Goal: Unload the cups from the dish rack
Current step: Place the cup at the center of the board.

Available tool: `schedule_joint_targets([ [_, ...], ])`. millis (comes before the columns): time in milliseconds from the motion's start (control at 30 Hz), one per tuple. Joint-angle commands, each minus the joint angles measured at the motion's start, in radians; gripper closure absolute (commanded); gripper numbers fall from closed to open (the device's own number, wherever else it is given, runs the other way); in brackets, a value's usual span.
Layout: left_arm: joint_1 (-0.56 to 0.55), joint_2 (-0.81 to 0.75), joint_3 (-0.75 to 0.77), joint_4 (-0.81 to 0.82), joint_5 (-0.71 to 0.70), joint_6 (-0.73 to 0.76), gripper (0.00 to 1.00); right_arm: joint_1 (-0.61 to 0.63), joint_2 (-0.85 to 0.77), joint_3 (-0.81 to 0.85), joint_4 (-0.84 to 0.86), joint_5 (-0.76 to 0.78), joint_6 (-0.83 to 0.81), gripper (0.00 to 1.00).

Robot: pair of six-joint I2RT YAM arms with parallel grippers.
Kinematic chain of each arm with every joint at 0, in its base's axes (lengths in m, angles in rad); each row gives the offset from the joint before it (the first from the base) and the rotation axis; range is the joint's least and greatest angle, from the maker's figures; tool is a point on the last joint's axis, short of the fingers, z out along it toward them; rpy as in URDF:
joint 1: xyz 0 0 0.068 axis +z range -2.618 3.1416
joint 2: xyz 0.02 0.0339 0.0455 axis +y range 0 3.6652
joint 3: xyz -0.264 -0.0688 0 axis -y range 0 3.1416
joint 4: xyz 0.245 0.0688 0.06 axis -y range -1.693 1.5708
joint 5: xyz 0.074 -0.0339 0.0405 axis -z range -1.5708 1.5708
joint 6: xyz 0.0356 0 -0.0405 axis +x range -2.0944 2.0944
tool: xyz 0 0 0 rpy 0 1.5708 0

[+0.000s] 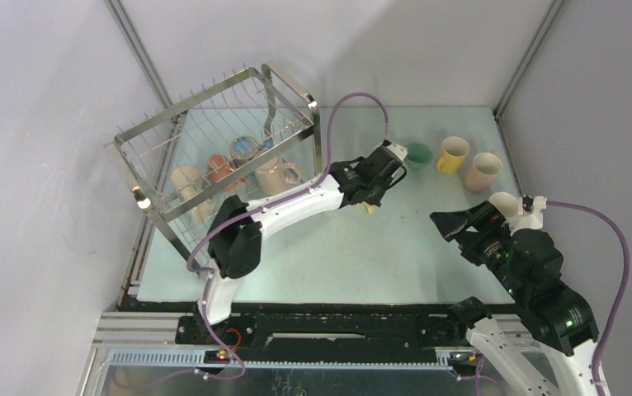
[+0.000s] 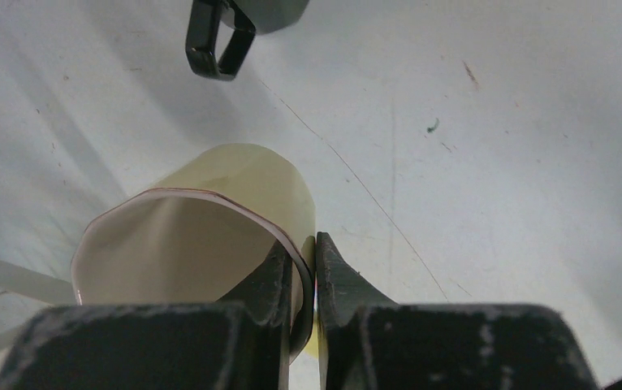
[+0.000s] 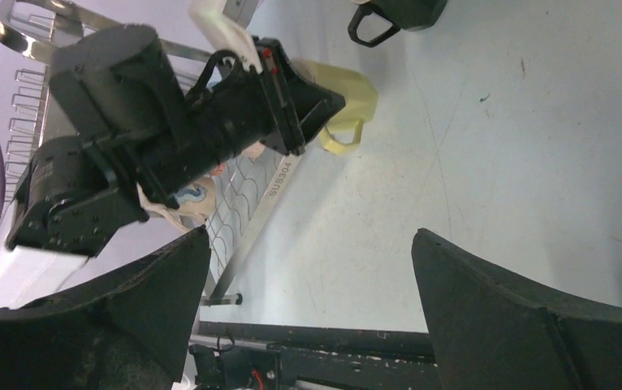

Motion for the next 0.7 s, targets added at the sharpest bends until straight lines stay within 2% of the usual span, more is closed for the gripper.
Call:
schedule_joint_targets([
  [0,0.036,0.035,0.127,0.037,-0.033,0.067,1.0,0.004,-0.012,0.024,-0.021,-0.016,-0.018,0.0],
  [600,0.102,0.192,0.234,0.006,0.021,0.084,1.0,0.005,0.008,0.024,-0.03,-0.045,-0.036,0.0],
  [667,0.103,0.197,0.238,0.002,0.024,0.086,0.94,0.004,0.011,0.024,-0.028,-0.049,-0.039,0.0],
])
